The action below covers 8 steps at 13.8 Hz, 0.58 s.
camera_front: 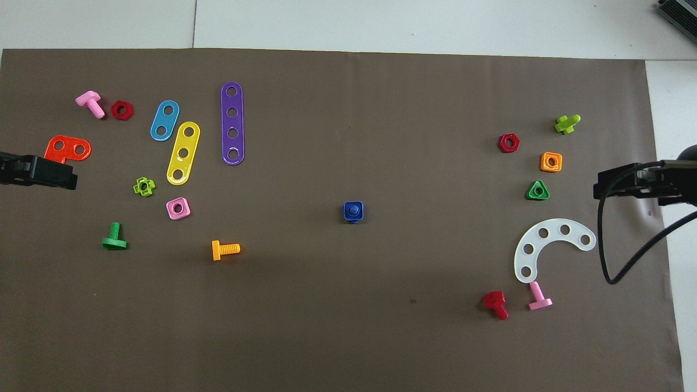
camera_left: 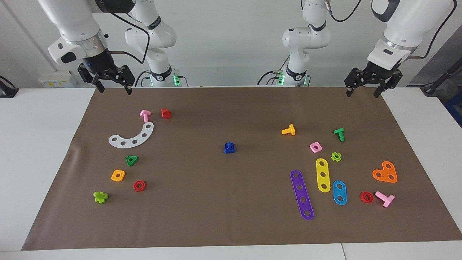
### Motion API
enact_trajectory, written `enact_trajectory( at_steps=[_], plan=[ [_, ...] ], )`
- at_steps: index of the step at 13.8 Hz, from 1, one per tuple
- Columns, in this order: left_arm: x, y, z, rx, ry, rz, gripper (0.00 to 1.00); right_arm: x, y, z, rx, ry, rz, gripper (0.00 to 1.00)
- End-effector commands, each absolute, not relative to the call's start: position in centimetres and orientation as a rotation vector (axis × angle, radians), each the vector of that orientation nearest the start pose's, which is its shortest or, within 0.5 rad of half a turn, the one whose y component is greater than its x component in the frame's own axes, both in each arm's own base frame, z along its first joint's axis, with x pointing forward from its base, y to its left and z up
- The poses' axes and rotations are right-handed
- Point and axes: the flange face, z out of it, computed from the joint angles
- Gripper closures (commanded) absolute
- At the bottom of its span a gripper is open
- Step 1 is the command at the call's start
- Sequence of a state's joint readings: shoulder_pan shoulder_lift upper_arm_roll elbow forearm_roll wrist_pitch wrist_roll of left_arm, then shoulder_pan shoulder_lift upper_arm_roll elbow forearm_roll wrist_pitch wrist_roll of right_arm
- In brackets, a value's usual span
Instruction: Unscrew and place screws in storage area
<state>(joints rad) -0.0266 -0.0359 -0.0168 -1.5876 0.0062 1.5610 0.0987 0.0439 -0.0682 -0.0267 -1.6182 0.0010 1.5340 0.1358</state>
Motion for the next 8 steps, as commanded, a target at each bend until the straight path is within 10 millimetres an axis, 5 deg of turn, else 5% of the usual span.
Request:
enact_trajectory(
  at_steps=[1,8],
  plan=[
    [52.83,-1.95,63.46,-3.12,0.218,-0.006,0.0,52.32,0.77,63.75,-3.135,0.151,0.022,0.0],
    [52.77,-2.82,63.17,-3.118,0.216,-0.014,0.0,52.3,0.77,63.74,-3.136,0.151,0.024,0.0]
  ],
)
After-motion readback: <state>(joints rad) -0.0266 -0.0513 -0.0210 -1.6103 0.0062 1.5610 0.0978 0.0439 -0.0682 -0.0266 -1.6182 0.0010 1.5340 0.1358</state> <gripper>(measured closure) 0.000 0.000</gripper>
